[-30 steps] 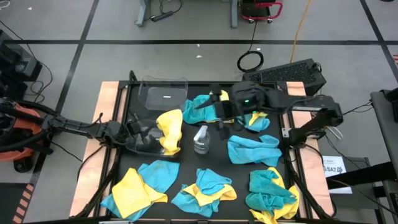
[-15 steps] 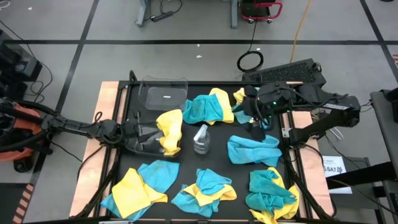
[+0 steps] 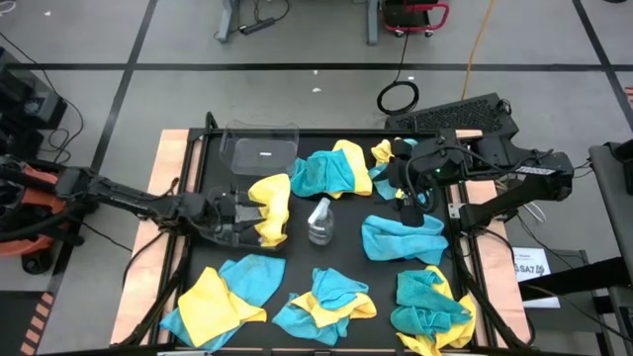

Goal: Sort microfiber towel by color & place in baskets
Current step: Put the yellow microfiber cloth into the bottom transparent bin, then put the blue microfiber cloth into the top transparent bin

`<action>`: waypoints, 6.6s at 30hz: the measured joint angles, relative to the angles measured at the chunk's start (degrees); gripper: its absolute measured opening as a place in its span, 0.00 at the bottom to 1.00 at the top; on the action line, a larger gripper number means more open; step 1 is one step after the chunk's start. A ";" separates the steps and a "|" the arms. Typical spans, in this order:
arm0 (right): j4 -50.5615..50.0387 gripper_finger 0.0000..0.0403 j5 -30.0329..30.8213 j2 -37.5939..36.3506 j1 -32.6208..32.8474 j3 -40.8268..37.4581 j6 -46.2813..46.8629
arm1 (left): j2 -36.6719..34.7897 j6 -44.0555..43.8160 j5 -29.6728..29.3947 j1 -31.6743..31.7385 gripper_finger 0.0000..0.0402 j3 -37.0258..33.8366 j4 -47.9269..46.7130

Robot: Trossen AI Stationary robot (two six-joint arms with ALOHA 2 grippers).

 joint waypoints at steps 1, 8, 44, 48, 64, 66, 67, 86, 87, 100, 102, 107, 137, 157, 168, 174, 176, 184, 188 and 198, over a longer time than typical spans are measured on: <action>-0.02 0.63 0.00 0.04 0.00 0.00 0.24 | 2.13 0.78 0.01 0.16 0.48 1.06 0.01; -0.15 0.63 0.00 0.11 0.03 0.00 2.16 | 18.66 0.88 -0.40 3.35 0.48 8.93 -4.84; -8.16 0.63 7.87 0.33 3.56 -27.30 15.18 | 18.04 -14.73 9.45 5.76 0.48 20.39 -43.34; -2.95 0.63 3.31 0.28 3.56 -36.42 17.16 | 15.77 -14.10 10.33 5.76 0.48 22.81 -46.93; 18.71 0.59 -2.28 0.30 3.69 -57.38 21.30 | 10.49 -9.58 12.46 4.48 0.48 31.91 -52.83; 18.67 0.51 -2.05 0.30 3.76 -57.40 21.43 | 10.12 -8.63 11.46 4.30 0.48 32.66 -52.51; 18.80 0.46 -2.03 0.28 3.76 -57.40 21.43 | 9.96 -7.97 10.91 4.30 0.48 32.86 -52.59; 6.75 0.00 4.34 -1.01 4.17 -34.64 11.55 | 10.02 6.48 5.29 8.19 0.51 33.24 -29.44; 5.58 0.00 5.63 -1.03 4.17 -31.88 10.44 | 10.02 7.05 5.31 9.07 0.53 33.24 -27.95; 6.64 0.00 19.56 -1.07 -0.31 -4.22 -9.61 | 10.57 8.40 16.30 19.46 0.68 33.24 -10.49; 9.80 0.00 19.21 -1.03 -1.93 -2.87 -13.08 | 11.40 8.38 18.32 20.46 0.68 33.26 -7.90; 17.27 0.00 12.30 -0.21 -6.63 -1.07 -19.50 | 15.53 8.67 19.08 22.81 0.68 35.31 -7.27; 35.93 0.00 -16.17 11.01 -16.34 -0.87 -31.74 | 43.44 2.17 48.23 31.06 0.68 57.07 -8.68; 35.42 0.00 -16.53 12.26 -16.68 -0.87 -30.34 | 48.25 6.98 57.76 30.94 0.03 59.93 -5.39; 24.93 0.15 1.16 11.06 -16.60 -0.87 -23.75 | 45.69 9.48 55.69 35.10 0.01 59.93 -8.52; 20.09 0.39 4.57 8.20 -16.55 -0.92 -21.15 | 41.56 16.55 48.67 38.49 0.00 59.95 -19.84; 20.14 0.47 4.61 7.05 -16.52 -0.92 -20.03 | 40.19 18.74 45.82 39.44 0.00 59.95 -23.24; 16.57 0.65 4.59 3.00 -16.52 -0.92 -15.27 | 35.26 26.64 27.37 42.25 0.00 60.04 -36.63; 12.23 0.66 4.56 2.10 -16.52 -0.92 -13.51 | 33.70 29.61 19.50 44.06 0.00 60.04 -45.50; 4.77 0.63 4.44 1.97 -16.52 -0.92 -10.31 | 30.77 28.98 6.89 48.70 0.00 60.02 -56.10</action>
